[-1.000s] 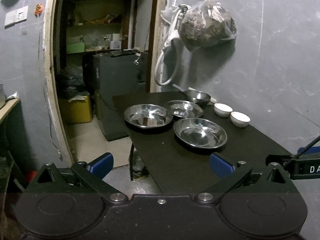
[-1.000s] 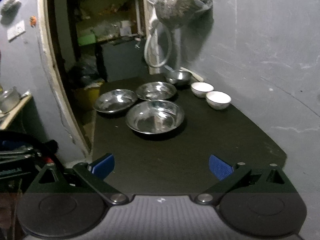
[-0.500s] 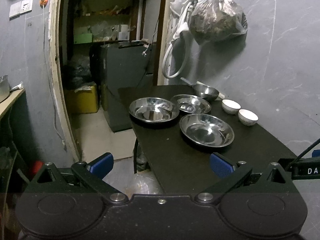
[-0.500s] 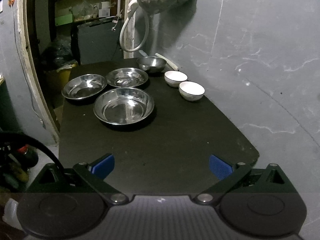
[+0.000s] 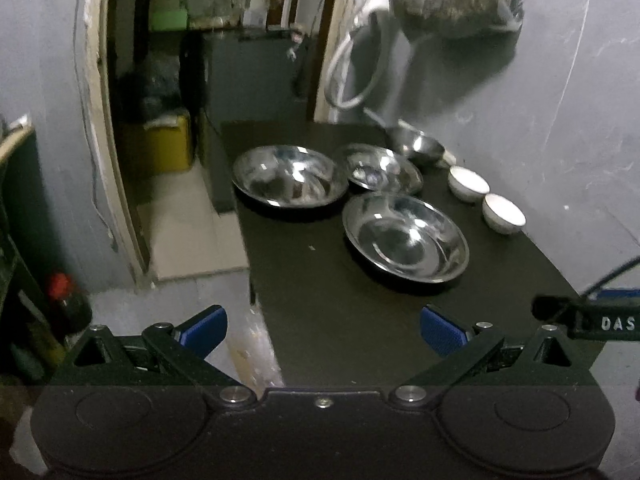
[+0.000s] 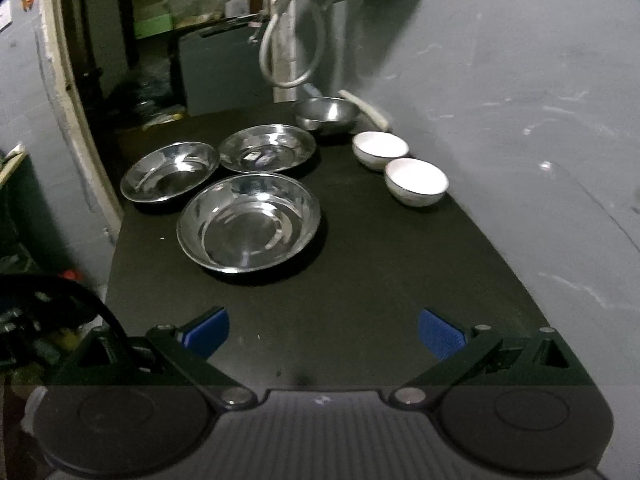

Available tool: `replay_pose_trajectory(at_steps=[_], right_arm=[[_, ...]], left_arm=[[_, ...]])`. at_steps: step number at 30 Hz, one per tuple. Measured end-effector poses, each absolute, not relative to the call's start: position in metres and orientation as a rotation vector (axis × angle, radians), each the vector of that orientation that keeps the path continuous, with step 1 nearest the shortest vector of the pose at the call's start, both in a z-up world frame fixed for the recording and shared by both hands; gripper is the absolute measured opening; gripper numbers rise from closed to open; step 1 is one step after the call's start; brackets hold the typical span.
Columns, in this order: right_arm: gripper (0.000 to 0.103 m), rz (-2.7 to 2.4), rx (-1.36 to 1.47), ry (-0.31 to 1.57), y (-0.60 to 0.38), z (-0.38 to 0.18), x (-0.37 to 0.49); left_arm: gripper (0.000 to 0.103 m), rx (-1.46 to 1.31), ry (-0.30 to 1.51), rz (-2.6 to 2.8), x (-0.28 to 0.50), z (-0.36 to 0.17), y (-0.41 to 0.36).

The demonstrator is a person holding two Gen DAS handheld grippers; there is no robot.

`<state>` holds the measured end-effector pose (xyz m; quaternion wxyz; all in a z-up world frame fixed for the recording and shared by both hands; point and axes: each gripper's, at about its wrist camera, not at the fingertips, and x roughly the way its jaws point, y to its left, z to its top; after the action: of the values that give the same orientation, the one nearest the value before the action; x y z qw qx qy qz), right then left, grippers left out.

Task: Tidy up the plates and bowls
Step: 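Move both grippers toward the large unlabeled steel plate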

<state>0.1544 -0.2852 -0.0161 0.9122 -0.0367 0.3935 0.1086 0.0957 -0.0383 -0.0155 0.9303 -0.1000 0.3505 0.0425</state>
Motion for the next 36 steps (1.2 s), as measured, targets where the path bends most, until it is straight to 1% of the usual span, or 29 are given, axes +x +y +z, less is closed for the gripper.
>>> replay_pose_trajectory(at_steps=[8, 15, 19, 24, 31, 36], right_arm=[[0.103, 0.394, -0.032, 0.822, -0.297, -0.023, 0.199], [0.103, 0.522, 0.065, 0.79, -0.29, -0.032, 0.218], [0.103, 0.565, 0.094, 0.786, -0.277, -0.035, 0.23], [0.103, 0.547, 0.051, 0.769, -0.244, -0.033, 0.251], [0.103, 0.467, -0.004, 0.763, -0.195, -0.029, 0.296], [0.103, 0.466, -0.03, 0.743, -0.163, -0.037, 0.317]], left_arm=[[0.102, -0.247, 0.849, 0.106, 0.128, -0.023, -0.054], [0.102, -0.293, 0.882, 0.254, 0.14, -0.025, -0.029], [0.102, -0.31, 0.85, 0.335, 0.159, -0.021, 0.004], [0.102, -0.266, 0.778, 0.317, 0.202, -0.015, 0.048], [0.102, -0.266, 0.717, 0.228, 0.282, -0.029, 0.097], [0.102, -0.222, 0.677, 0.158, 0.326, -0.046, 0.114]])
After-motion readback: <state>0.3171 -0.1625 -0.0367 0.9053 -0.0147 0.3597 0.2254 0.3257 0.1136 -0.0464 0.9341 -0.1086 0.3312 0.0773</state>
